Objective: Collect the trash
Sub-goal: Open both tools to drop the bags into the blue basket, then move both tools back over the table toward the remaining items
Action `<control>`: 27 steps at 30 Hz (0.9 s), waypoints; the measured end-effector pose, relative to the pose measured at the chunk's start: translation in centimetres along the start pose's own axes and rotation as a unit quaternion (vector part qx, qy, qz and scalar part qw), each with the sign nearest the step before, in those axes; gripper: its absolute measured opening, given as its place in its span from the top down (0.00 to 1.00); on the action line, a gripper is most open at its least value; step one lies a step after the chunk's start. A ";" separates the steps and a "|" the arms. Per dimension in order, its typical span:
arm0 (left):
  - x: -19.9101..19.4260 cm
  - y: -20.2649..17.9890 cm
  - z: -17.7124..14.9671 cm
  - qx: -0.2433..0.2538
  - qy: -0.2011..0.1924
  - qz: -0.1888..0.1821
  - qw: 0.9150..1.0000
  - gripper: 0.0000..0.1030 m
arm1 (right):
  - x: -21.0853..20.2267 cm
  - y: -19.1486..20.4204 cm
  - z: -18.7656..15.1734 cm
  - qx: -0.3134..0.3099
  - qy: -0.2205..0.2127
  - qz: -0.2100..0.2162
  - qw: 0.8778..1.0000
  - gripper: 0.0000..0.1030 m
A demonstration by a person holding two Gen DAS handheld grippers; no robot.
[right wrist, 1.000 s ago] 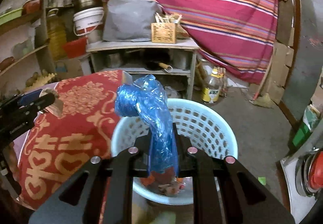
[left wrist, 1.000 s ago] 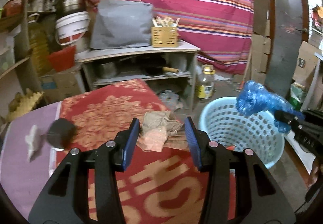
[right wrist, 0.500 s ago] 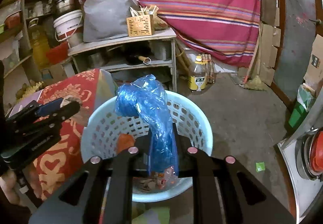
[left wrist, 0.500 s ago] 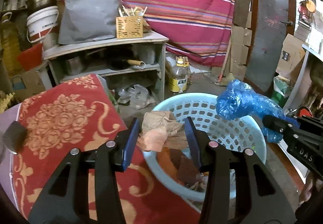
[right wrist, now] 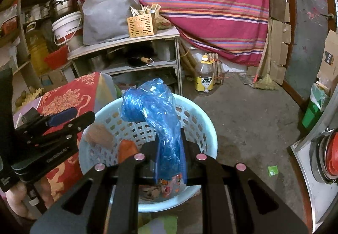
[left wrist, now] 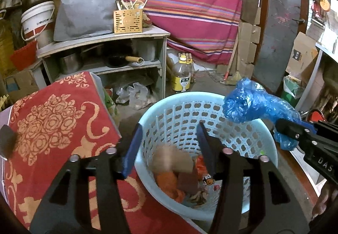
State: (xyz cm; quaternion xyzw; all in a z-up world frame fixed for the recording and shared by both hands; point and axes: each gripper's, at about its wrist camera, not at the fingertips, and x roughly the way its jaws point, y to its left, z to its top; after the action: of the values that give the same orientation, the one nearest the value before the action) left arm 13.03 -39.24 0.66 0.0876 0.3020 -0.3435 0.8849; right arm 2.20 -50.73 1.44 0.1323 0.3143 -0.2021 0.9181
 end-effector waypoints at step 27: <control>-10.7 12.5 -1.0 -0.045 -0.050 0.144 0.987 0.07 | -1.7 5.4 0.3 -0.046 -0.028 0.002 0.999 0.33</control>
State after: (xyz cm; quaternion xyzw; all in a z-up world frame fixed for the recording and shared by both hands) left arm 14.63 -23.60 5.59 0.0728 0.2568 -0.2025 0.9422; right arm 3.52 -45.59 3.36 0.0848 0.2967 -0.1888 0.9323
